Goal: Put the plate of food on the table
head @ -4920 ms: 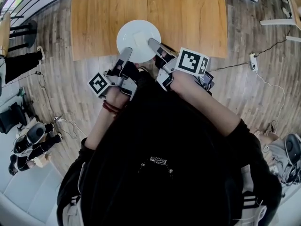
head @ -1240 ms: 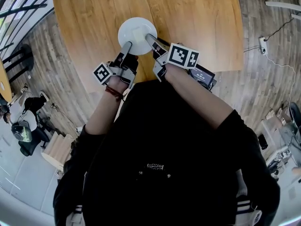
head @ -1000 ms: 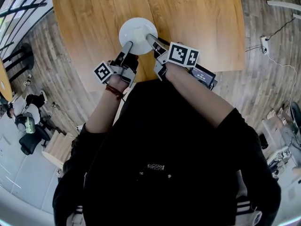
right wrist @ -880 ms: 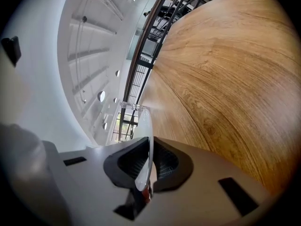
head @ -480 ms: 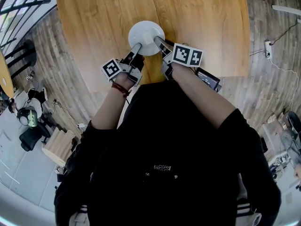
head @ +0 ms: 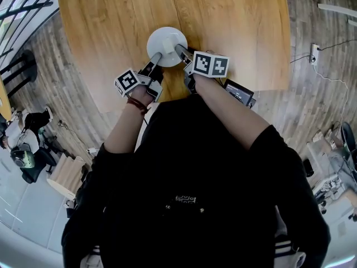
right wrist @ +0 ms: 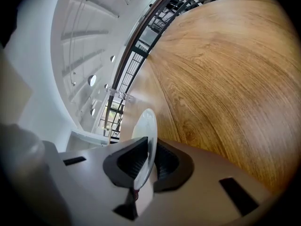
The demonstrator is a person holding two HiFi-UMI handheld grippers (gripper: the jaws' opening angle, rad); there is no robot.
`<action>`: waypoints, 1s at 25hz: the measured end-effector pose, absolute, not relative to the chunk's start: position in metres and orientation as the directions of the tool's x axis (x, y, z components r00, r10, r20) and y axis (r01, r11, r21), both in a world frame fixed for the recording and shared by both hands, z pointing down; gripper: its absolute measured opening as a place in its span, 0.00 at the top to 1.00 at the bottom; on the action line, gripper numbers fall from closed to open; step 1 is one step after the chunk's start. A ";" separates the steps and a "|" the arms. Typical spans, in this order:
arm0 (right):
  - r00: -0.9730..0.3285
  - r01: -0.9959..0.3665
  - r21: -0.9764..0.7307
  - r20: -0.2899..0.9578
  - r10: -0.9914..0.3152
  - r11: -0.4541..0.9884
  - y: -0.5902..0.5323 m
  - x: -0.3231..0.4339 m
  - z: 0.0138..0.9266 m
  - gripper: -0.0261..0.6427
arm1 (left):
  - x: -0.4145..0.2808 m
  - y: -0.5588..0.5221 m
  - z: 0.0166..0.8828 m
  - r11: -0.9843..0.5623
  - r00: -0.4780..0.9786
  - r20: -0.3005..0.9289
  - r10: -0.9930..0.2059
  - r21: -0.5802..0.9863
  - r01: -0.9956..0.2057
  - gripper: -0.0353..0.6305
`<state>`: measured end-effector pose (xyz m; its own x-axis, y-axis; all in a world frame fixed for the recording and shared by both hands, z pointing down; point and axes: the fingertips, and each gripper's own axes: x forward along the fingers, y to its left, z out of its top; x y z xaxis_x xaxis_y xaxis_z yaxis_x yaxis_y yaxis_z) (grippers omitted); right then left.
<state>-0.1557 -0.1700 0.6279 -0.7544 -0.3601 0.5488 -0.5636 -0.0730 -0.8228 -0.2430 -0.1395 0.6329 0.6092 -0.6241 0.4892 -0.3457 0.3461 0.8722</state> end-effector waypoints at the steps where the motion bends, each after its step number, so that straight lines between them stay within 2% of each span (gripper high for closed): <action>1: -0.752 -0.569 -0.820 0.552 -0.359 -0.069 -0.169 -0.157 0.628 0.90 | -0.244 -0.139 0.633 0.348 0.605 0.500 -0.620 0.866 -0.359 0.88; 17: -0.736 -0.618 -0.786 0.588 -0.335 -0.021 -0.165 -0.155 0.638 0.89 | -0.239 -0.135 0.643 0.320 0.600 0.596 -0.533 0.799 -0.509 0.81; 25: -0.733 -0.633 -0.774 0.600 -0.320 -0.002 -0.165 -0.156 0.646 0.88 | -0.238 -0.130 0.650 0.259 0.578 0.680 -0.452 0.720 -0.644 0.74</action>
<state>-0.1562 -0.1653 0.6460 -0.7335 -0.3197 0.5999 -0.6326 -0.0018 -0.7745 -0.2377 -0.1300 0.6498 0.5781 -0.4516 0.6796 -0.6437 0.2593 0.7200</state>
